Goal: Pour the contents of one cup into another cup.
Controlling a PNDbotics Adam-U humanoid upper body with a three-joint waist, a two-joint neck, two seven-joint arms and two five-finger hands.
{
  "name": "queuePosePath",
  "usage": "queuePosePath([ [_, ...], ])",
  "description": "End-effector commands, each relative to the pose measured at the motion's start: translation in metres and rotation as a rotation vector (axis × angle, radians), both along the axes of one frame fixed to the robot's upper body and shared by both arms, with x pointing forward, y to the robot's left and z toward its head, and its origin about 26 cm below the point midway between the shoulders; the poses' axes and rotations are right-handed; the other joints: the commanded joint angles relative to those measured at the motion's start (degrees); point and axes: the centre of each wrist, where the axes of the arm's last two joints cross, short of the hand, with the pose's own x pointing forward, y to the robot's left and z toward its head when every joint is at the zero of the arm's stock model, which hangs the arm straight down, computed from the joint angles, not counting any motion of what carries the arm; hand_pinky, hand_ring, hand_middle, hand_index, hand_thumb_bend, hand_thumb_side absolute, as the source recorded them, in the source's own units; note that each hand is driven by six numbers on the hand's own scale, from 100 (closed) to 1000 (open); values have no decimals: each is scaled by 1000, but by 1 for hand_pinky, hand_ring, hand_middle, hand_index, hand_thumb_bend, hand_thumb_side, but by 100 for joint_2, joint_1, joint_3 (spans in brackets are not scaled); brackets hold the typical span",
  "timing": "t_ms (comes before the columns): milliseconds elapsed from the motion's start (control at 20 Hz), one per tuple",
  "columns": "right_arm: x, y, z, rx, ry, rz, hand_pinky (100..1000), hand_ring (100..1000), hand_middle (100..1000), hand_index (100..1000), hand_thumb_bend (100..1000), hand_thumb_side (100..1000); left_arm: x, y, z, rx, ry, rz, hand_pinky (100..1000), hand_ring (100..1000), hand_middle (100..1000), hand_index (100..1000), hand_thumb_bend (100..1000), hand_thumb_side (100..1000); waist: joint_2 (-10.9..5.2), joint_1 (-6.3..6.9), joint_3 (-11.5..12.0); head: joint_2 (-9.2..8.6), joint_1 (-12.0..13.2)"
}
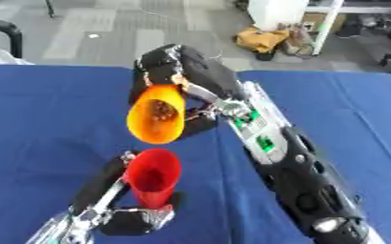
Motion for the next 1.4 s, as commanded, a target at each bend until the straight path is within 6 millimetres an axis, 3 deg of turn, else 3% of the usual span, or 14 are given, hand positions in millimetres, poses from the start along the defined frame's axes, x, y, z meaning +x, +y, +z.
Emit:
queuePosePath([
  [50, -5, 1, 15, 2, -56, 12, 450, 398, 462, 532, 100, 101, 2, -1, 10, -13, -29, 0, 504, 358, 379, 569, 100, 576, -136, 16, -3, 12, 9],
  [1400, -8, 1, 17, -25, -147, 4, 452, 414, 474, 552, 100, 167, 1, 0, 14, -20, -32, 1, 511, 360, 383, 572, 100, 580, -126, 31, -7, -2, 15],
])
